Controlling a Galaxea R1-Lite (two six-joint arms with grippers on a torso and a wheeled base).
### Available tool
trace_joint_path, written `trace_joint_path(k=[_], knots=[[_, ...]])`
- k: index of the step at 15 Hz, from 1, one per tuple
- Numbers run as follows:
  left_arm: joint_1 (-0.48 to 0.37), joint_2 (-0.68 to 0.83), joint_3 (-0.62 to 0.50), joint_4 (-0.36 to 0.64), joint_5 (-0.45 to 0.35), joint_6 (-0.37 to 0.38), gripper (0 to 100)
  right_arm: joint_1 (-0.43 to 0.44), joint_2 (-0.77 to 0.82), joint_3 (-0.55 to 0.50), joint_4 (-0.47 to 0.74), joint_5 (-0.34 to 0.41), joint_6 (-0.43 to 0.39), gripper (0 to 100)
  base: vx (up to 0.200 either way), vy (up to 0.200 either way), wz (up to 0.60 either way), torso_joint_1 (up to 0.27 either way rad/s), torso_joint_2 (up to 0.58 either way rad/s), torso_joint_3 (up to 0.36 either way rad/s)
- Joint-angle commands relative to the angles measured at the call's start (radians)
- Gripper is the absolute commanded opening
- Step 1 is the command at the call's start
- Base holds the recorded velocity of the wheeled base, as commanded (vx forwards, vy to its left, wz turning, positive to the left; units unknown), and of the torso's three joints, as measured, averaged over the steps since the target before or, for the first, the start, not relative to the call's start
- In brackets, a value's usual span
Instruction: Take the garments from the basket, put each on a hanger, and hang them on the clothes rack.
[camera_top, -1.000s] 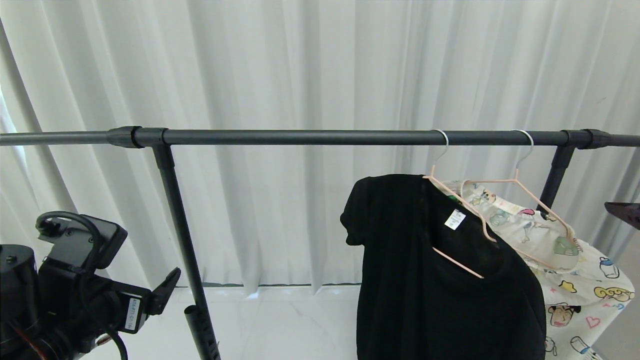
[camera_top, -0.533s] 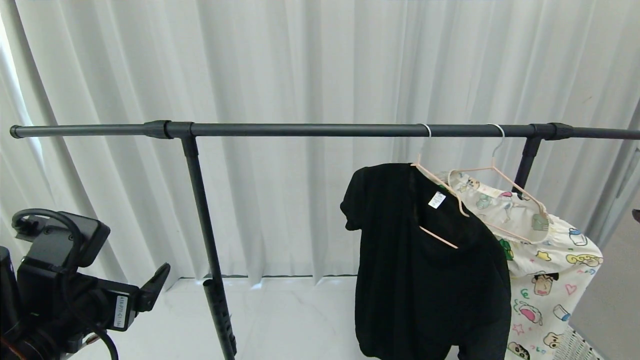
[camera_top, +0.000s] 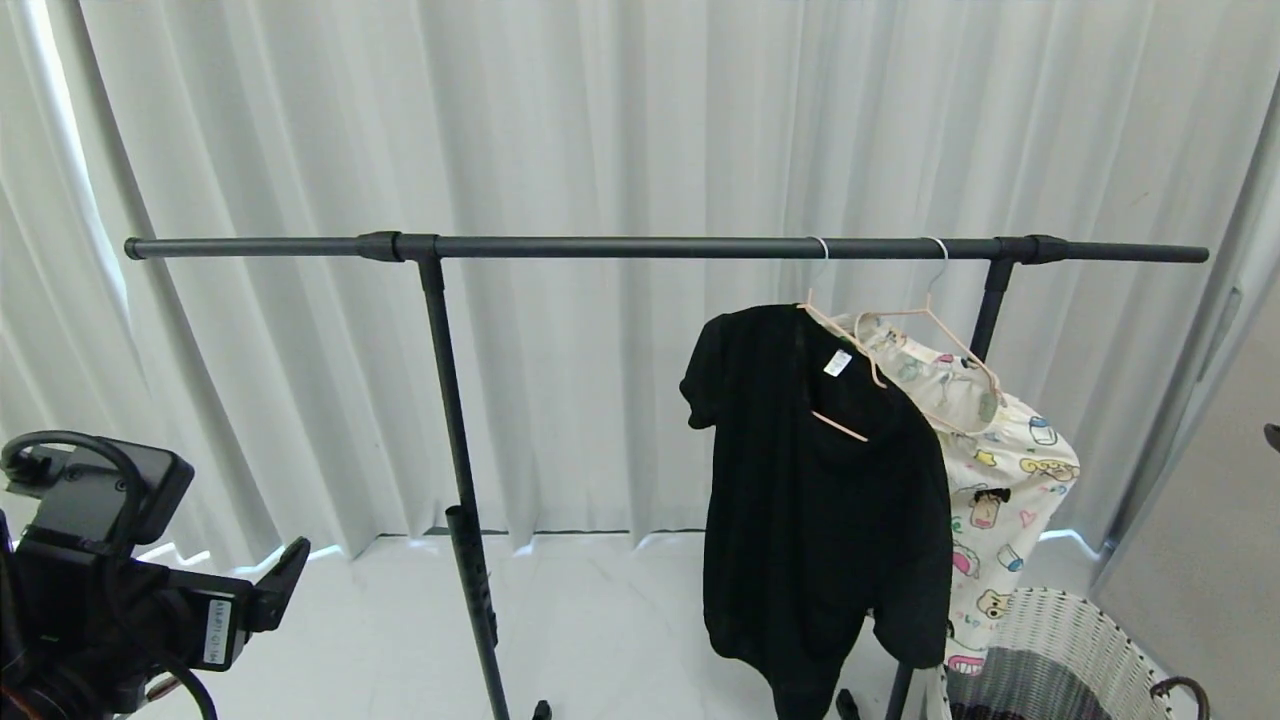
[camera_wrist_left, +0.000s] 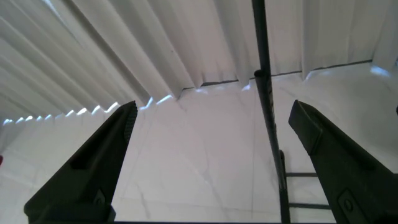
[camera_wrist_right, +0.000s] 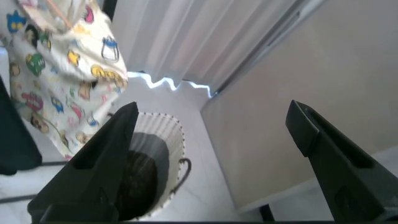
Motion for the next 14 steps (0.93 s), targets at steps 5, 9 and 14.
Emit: trace_joint_path(k=[5, 9, 14], knots=[[0.002, 0.003, 0.043, -0.001, -0.002, -0.002, 100, 0.000, 0.072, 0.003, -0.071, 0.000, -0.026, 100, -0.120, 0.000, 0.00, 0.002, 0.00, 0.002], [0.002, -0.029, 0.112, -0.001, -0.002, -0.002, 100, 0.000, 0.072, 0.027, -0.094, 0.000, -0.087, 100, 0.000, 0.000, 0.00, 0.000, 0.00, 0.000], [0.004, -0.051, 0.142, -0.001, 0.001, -0.001, 100, 0.000, 0.071, 0.050, -0.134, -0.002, -0.090, 100, 0.000, 0.000, -0.60, -0.098, 0.24, 0.136]])
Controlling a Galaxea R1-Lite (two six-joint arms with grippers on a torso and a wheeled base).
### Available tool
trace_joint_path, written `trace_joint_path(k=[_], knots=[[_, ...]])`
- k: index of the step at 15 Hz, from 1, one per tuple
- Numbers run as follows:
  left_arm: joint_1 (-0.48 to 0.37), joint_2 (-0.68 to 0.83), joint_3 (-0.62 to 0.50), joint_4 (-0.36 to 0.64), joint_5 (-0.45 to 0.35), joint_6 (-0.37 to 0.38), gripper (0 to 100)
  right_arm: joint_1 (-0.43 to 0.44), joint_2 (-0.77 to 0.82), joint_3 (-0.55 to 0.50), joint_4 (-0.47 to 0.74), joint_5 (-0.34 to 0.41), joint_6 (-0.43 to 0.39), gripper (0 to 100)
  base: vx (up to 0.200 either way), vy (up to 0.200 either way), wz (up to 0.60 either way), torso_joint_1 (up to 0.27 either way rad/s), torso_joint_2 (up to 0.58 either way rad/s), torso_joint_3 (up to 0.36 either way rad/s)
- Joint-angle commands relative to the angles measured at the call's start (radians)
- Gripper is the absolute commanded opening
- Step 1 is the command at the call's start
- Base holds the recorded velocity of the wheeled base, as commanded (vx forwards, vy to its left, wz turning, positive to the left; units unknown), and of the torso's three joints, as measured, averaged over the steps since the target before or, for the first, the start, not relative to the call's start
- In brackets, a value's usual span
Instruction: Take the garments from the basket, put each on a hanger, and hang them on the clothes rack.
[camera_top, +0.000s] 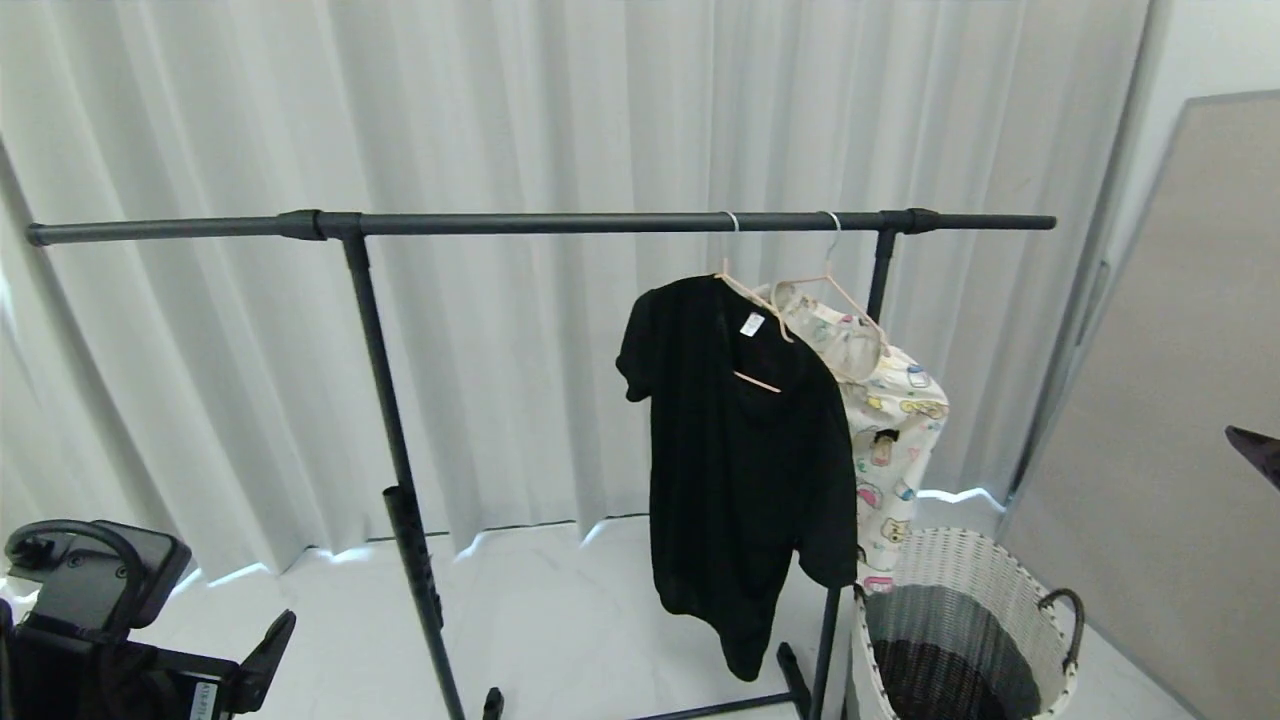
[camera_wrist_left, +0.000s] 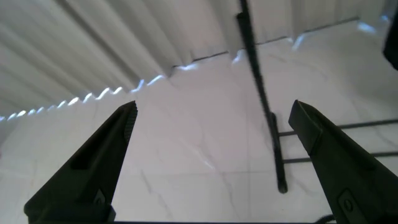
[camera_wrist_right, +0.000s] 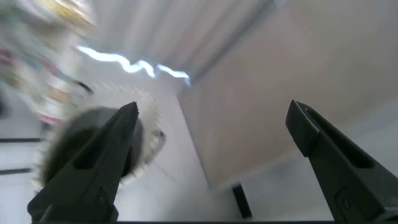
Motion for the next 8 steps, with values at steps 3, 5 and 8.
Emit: trace_joint_path(k=[3, 5, 8], knots=[[0.004, -0.017, 0.011, 0.000, 0.004, 0.001, 100, -0.014, -0.010, 0.001, -0.002, 0.000, 0.000, 100, 0.000, 0.000, -0.60, -0.204, 0.47, 0.273], [0.034, -0.023, 0.022, 0.000, 0.007, 0.001, 100, -0.025, -0.022, 0.001, -0.002, 0.001, 0.000, 100, 0.000, 0.000, -0.60, -0.190, 0.49, 0.286], [0.060, -0.040, 0.026, 0.000, 0.007, 0.001, 100, -0.025, -0.031, 0.016, -0.005, 0.001, -0.002, 100, 0.000, 0.000, -0.60, -0.186, 0.46, 0.281]])
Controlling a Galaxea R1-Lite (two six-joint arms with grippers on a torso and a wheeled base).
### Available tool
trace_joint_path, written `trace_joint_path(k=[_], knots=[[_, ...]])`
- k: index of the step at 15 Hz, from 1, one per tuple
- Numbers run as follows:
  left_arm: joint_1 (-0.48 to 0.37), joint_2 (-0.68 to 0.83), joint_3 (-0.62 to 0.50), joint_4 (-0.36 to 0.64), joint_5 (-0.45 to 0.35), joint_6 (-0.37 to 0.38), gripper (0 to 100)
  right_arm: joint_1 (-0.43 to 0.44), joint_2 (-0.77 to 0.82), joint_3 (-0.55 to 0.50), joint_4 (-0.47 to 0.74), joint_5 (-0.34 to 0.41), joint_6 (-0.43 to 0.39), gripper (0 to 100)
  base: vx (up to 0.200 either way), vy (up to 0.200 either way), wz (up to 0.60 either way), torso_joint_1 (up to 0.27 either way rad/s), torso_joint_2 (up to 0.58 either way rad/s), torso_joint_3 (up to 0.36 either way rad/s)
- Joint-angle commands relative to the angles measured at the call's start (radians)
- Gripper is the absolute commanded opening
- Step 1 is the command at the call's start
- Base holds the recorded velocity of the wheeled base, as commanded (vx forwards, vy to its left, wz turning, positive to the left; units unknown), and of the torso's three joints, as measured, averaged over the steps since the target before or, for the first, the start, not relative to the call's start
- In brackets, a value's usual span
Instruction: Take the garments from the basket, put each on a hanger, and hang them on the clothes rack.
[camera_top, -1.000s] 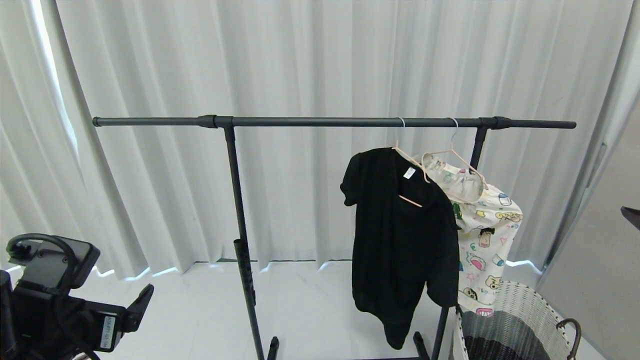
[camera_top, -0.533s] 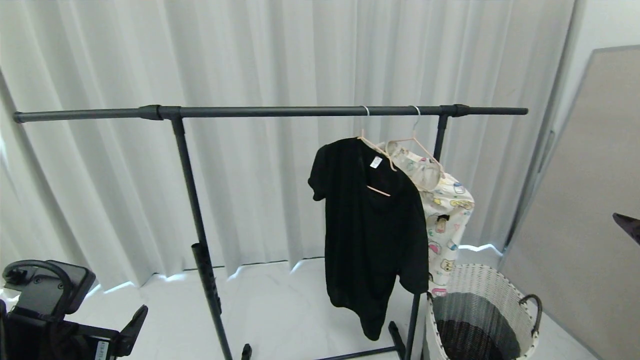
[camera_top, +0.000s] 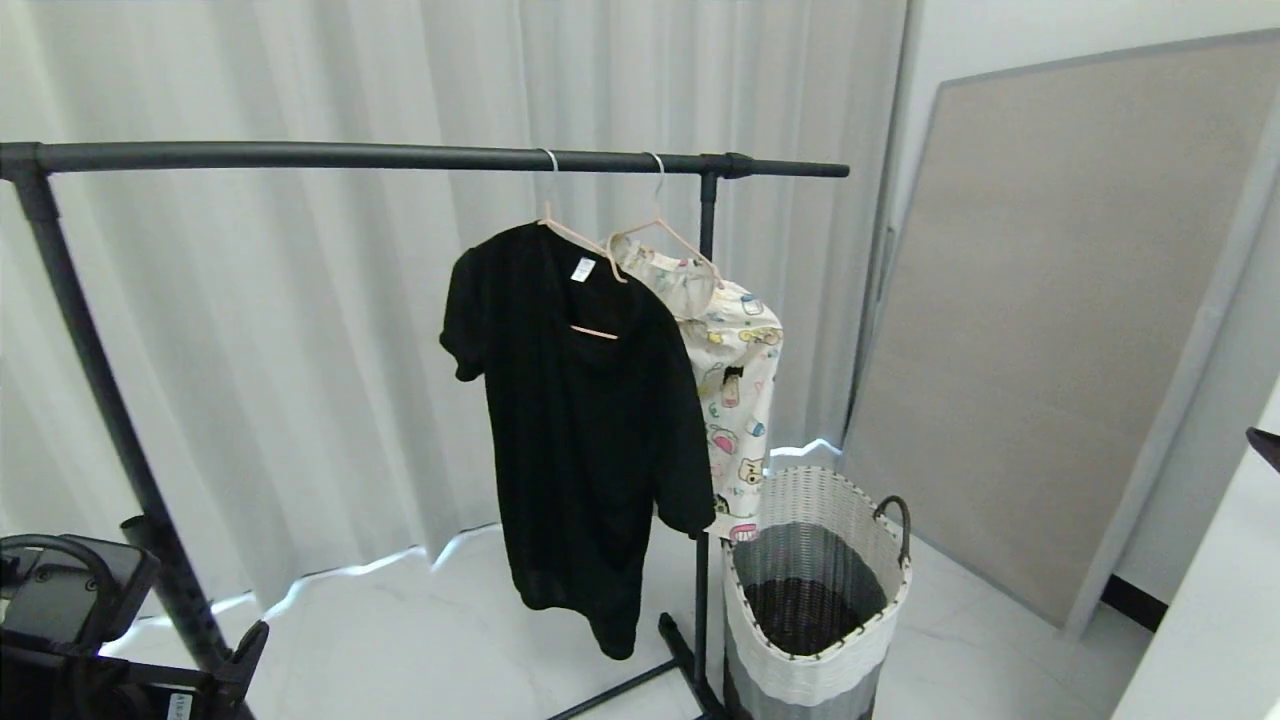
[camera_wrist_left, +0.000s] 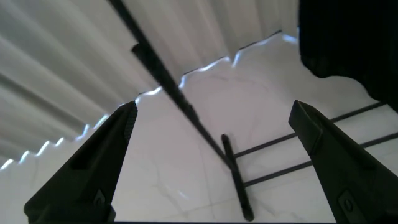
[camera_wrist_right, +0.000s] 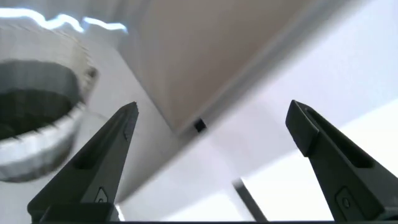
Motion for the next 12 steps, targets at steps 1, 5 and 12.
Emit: trace_joint_path(k=[1, 5, 12], knots=[[0.006, -0.015, 0.001, -0.001, 0.001, 0.001, 100, 0.001, -0.028, 0.033, -0.013, 0.000, -0.039, 100, 0.000, 0.000, 0.00, -0.105, 0.24, 0.163], [0.006, -0.024, 0.002, -0.001, 0.001, 0.003, 100, -0.010, -0.054, 0.075, -0.070, 0.024, -0.086, 100, 0.000, 0.000, 0.15, -0.021, 0.07, 0.040], [0.006, -0.043, 0.008, 0.000, 0.001, 0.028, 100, -0.010, -0.046, 0.076, -0.084, 0.044, -0.091, 100, 0.000, 0.000, 0.60, -0.002, 0.01, 0.004]])
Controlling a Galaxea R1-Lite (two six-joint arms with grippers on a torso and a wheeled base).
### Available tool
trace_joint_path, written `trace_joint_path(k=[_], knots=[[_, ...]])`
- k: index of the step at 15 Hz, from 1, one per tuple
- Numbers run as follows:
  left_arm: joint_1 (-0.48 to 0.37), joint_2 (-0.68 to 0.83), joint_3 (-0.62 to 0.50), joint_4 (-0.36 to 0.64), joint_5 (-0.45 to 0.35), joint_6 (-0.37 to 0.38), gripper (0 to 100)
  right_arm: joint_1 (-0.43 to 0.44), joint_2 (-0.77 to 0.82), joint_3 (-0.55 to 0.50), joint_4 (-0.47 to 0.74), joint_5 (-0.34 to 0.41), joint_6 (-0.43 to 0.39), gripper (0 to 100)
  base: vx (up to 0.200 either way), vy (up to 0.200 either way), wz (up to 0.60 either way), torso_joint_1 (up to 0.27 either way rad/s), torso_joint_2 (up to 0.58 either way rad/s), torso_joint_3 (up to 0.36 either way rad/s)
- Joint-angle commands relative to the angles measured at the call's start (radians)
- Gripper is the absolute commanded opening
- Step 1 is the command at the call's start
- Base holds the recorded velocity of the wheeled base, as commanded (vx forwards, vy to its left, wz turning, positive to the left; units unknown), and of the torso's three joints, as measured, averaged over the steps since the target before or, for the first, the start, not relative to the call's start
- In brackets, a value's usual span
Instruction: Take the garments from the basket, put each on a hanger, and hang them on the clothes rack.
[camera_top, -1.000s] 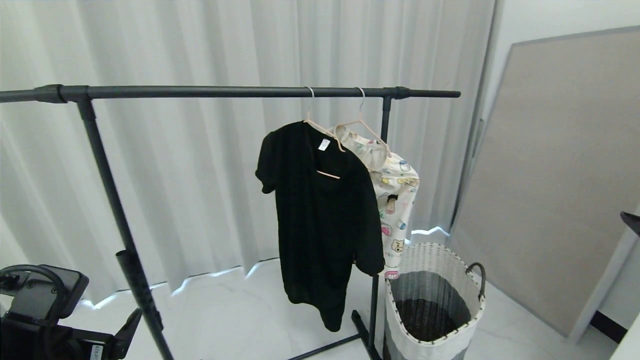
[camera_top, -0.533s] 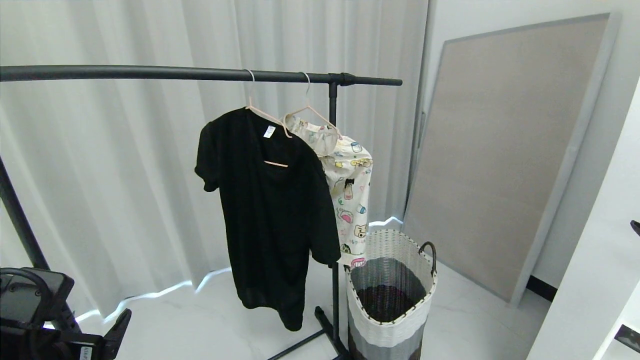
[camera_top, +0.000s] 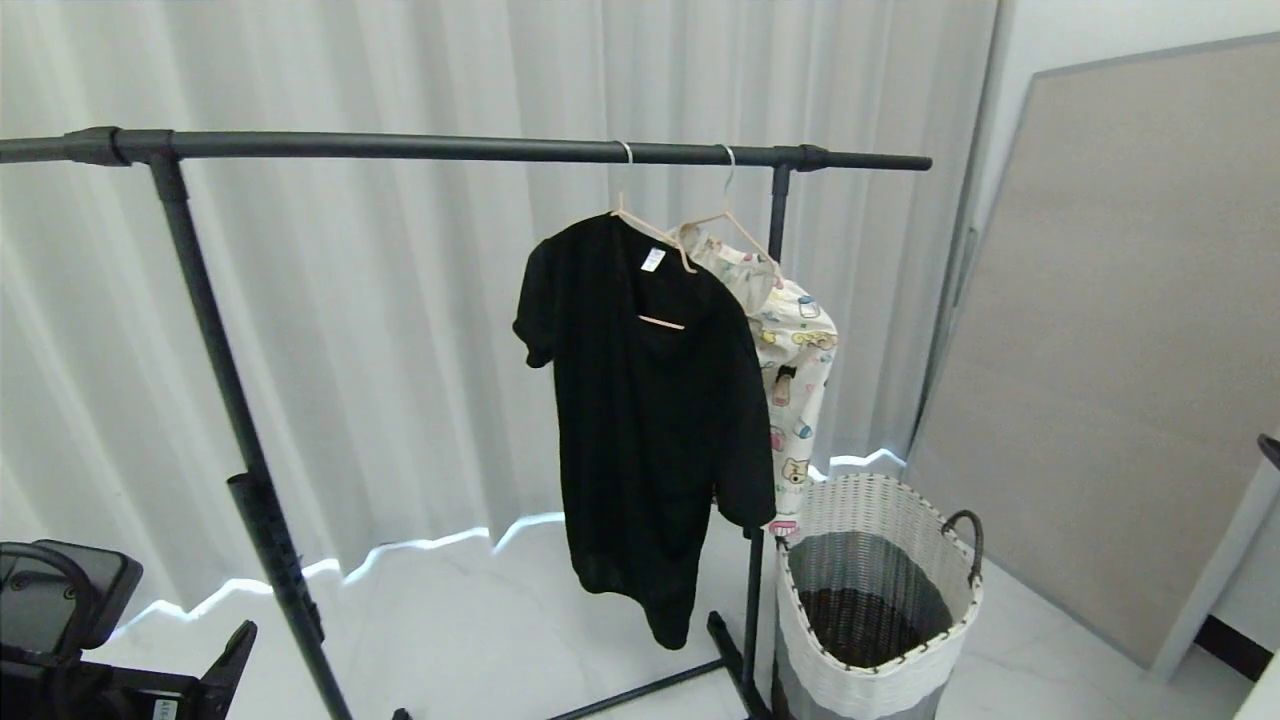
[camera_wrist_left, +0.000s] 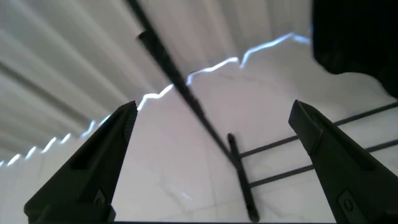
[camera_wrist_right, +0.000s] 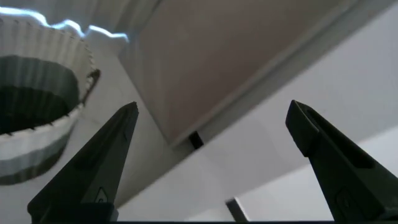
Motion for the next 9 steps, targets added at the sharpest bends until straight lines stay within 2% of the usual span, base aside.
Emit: trace_joint_path(k=[1, 9], knots=[[0.000, -0.002, 0.001, 0.000, 0.001, 0.000, 100, 0.000, 0.003, 0.000, 0.000, 0.000, -0.001, 100, 0.000, 0.000, 0.60, -0.002, 0.00, 0.007], [0.000, -0.010, 0.014, 0.000, 0.001, 0.000, 100, 0.000, 0.005, 0.005, 0.000, 0.000, 0.004, 100, 0.000, 0.000, 0.60, 0.001, 0.00, 0.002]])
